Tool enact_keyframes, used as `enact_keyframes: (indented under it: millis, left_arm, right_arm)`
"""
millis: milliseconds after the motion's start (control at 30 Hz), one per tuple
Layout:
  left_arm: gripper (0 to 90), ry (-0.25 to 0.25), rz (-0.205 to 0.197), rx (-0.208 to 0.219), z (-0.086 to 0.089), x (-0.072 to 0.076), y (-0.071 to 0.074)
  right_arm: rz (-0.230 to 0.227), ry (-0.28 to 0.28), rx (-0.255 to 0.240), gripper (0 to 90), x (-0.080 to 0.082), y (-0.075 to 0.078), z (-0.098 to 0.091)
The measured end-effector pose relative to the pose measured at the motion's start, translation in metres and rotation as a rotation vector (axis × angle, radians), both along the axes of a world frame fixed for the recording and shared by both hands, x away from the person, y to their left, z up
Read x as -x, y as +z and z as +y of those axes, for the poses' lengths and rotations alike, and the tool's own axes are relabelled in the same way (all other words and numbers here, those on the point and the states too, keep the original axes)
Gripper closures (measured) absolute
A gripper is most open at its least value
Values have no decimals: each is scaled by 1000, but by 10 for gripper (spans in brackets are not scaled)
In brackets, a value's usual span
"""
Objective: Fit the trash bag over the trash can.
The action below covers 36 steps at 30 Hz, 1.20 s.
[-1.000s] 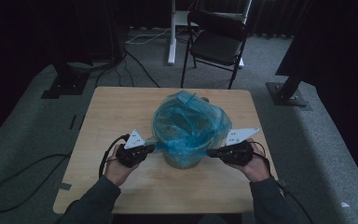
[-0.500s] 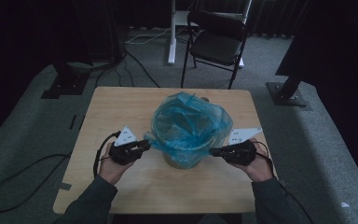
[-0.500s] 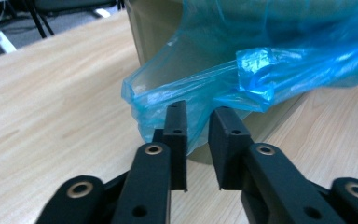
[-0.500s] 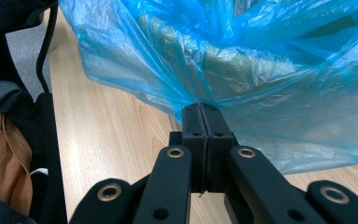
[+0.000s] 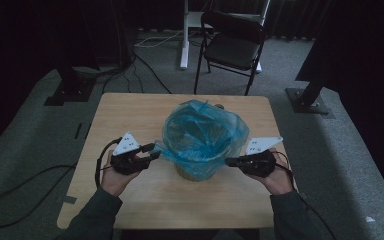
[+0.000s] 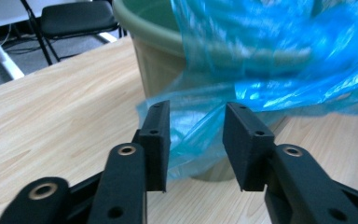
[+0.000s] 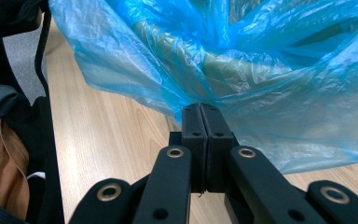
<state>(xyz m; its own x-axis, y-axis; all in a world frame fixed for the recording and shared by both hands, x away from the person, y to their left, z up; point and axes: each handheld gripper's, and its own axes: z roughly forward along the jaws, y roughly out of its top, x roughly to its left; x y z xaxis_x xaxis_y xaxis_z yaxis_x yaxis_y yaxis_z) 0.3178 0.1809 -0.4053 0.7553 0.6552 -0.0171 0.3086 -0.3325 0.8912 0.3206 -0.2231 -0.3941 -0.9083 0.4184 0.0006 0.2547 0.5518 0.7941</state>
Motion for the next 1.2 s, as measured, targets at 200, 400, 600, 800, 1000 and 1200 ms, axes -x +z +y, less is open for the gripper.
enact_keyframes:
  millis: [200, 400, 600, 800, 1000, 1200]
  left_arm:
    - [553, -3, -27, 40, 0, -2, 15]
    - [494, -2, 13, 76, -11, -18, 21]
    - [455, 0, 66, 113, -18, -31, 21]
    - [599, 48, 85, 100, -26, -39, 23]
    - [842, 84, 58, 77, -26, -42, 29]
    - [896, 143, 41, 65, -17, -55, 30]
  right_arm:
    - [-4, -2, 0, 894, 0, 1, 0]
    - [-8, 3, 0, 893, 1, 2, 1]
    - [-8, 2, -2, 894, 1, 2, 1]
    - [-10, 2, -3, 894, 1, 3, 0]
    - [-10, -1, -4, 894, 1, 3, -1]
    - [-12, -10, -7, 894, 1, 3, -4]
